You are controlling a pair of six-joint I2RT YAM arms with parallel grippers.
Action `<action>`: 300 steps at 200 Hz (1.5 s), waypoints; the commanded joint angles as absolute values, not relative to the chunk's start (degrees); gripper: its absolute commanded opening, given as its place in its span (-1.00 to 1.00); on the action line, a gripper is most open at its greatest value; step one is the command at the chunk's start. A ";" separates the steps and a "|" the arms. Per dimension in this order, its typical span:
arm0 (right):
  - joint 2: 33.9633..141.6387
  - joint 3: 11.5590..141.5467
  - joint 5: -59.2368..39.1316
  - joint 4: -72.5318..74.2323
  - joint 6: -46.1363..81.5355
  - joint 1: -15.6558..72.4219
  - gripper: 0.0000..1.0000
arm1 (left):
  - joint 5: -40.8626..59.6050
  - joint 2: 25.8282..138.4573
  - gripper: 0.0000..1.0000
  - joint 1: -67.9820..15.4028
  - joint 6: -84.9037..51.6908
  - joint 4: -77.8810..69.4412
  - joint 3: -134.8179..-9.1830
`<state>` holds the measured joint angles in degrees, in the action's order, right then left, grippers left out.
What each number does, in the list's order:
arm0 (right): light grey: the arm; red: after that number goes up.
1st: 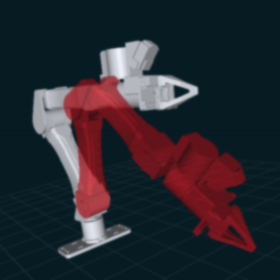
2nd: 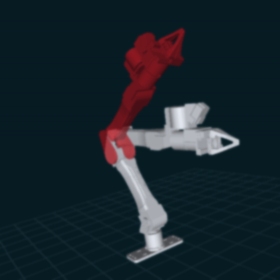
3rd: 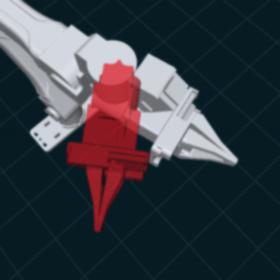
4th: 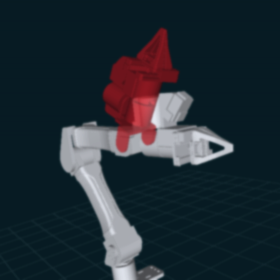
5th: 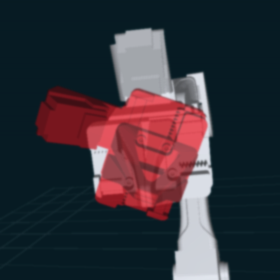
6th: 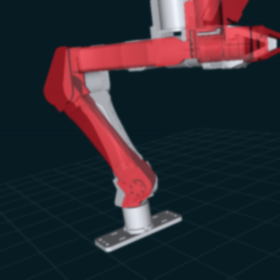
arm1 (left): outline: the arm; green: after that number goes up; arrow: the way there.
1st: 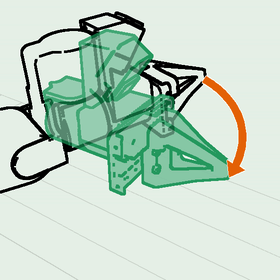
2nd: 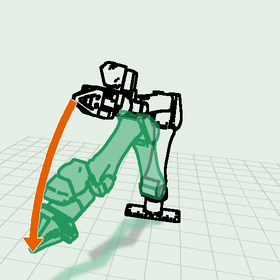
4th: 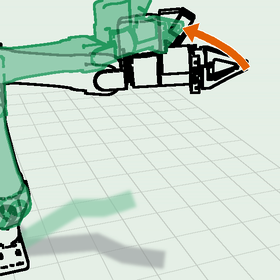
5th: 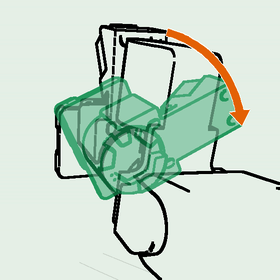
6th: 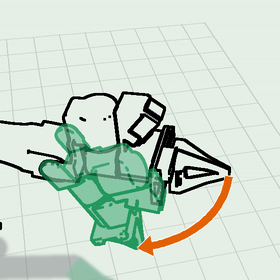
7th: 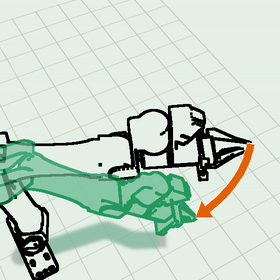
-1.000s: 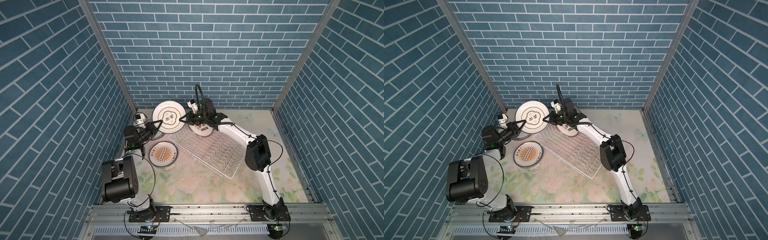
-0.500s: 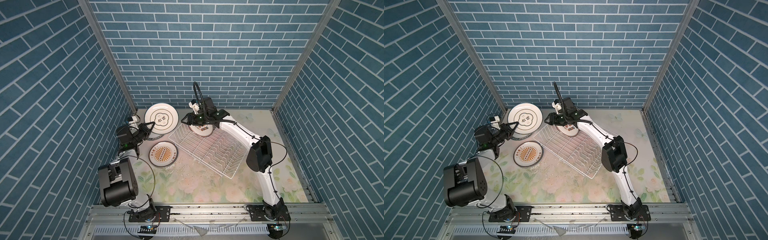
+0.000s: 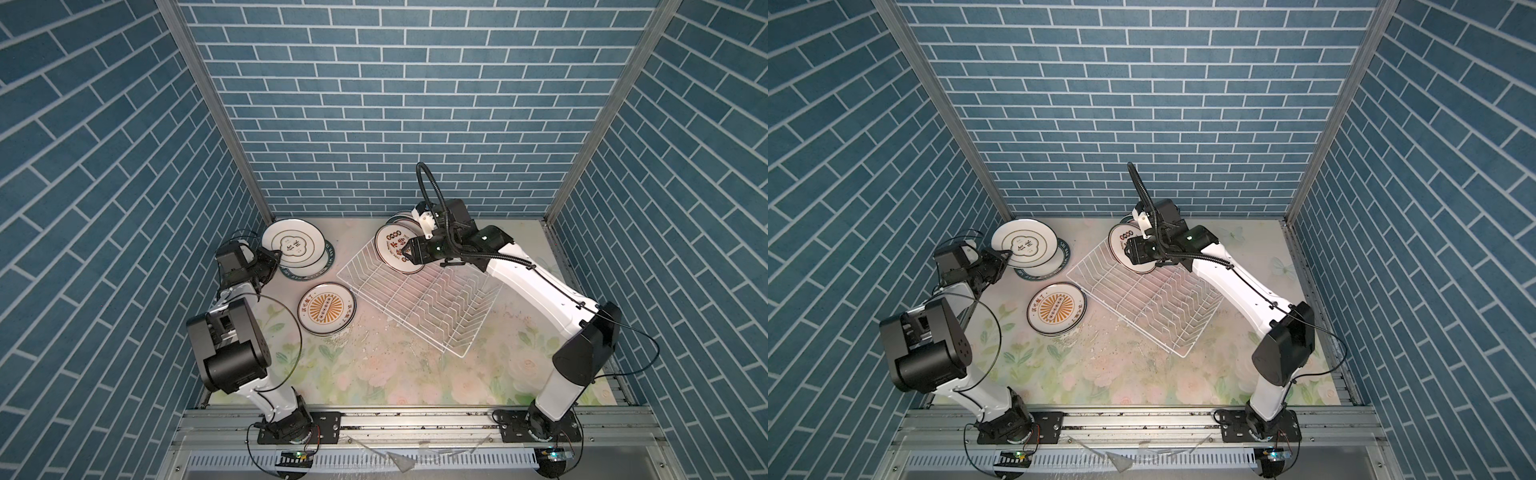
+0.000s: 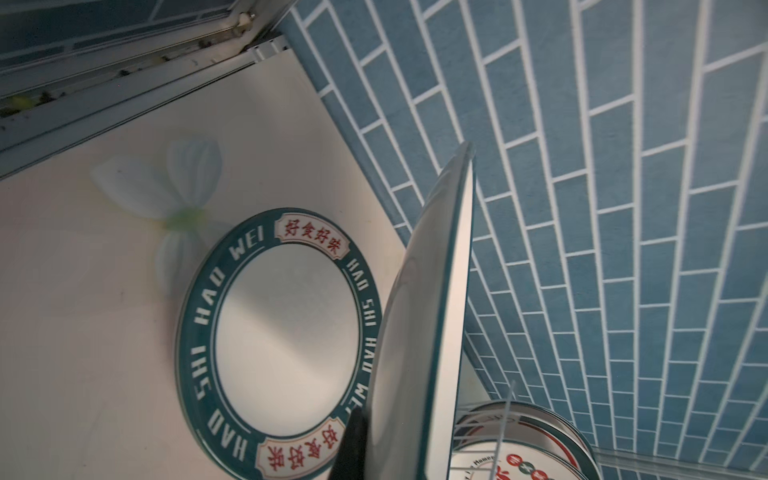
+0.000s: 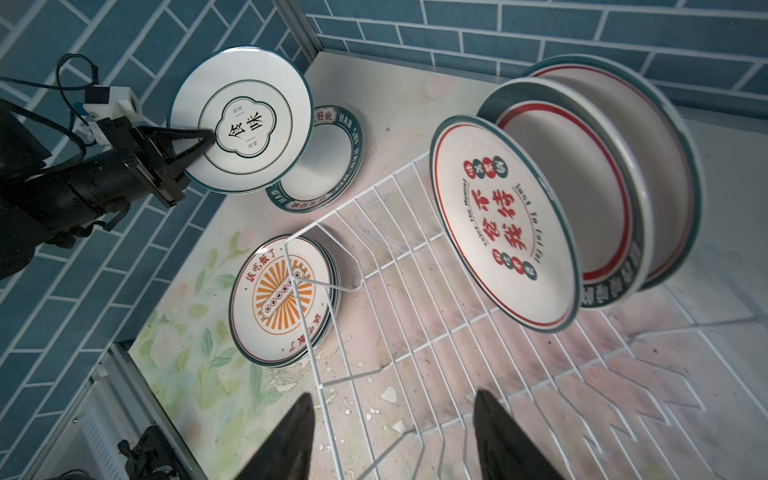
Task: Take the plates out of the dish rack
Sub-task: 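Lower the white plate onto the green-rim plate with left while right returns to rack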
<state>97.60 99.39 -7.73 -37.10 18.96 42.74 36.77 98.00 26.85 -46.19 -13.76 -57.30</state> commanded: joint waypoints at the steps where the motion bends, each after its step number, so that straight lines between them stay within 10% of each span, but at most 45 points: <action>1: 93.81 94.84 -3.06 -37.60 15.73 42.88 0.24 | 34.36 100.87 -1.00 26.88 -43.68 -10.94 -60.40; 136: 88.52 86.09 -2.83 -35.78 15.66 42.45 0.25 | 29.39 111.08 -0.83 24.70 -38.11 3.51 -72.85; 300: 88.66 85.57 -4.28 -36.41 14.75 41.66 0.25 | 19.27 118.52 -0.09 19.61 -30.65 26.81 -87.64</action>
